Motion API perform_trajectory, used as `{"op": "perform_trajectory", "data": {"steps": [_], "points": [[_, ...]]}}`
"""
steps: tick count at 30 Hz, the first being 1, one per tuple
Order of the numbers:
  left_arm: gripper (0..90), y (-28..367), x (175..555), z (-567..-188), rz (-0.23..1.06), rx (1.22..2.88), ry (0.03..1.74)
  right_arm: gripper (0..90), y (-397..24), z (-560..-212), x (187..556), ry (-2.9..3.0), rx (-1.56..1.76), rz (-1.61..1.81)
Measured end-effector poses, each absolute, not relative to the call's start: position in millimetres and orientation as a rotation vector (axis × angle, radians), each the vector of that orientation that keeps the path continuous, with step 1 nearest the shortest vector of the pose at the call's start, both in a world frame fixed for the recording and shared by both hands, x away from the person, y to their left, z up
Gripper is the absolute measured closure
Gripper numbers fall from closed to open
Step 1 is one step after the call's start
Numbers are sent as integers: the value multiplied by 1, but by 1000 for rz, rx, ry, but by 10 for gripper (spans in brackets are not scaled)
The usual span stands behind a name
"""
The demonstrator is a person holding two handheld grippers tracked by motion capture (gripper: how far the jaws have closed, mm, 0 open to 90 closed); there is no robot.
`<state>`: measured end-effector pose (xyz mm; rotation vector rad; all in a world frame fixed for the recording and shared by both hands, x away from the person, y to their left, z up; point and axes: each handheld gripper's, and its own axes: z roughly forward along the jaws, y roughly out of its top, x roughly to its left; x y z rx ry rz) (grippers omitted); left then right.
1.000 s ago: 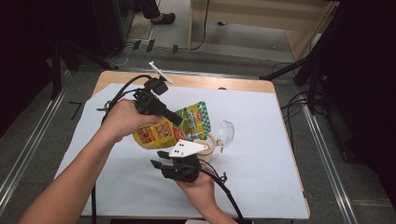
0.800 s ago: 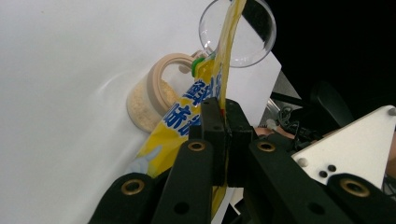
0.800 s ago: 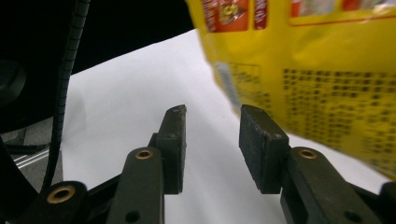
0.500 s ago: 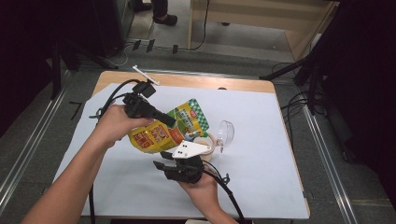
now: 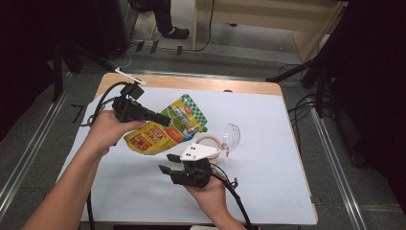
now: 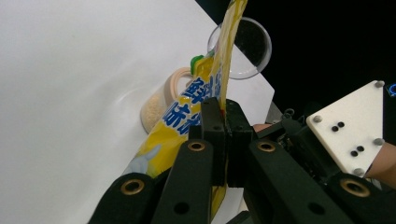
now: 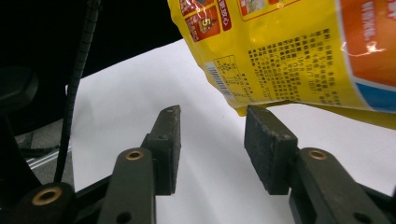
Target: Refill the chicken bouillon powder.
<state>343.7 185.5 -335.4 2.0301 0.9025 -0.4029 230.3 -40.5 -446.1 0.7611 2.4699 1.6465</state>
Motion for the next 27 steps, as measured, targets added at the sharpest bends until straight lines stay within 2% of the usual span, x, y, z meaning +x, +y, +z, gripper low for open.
{"op": "perform_trajectory", "data": {"steps": [13,27], "points": [[900,210,349,-346,-357,1955,929,520,-47,-442,227,2503,732,1646],[900,217,384,-370,-248,1878,972,524,-56,-442,229,2497,762,1610]]}}
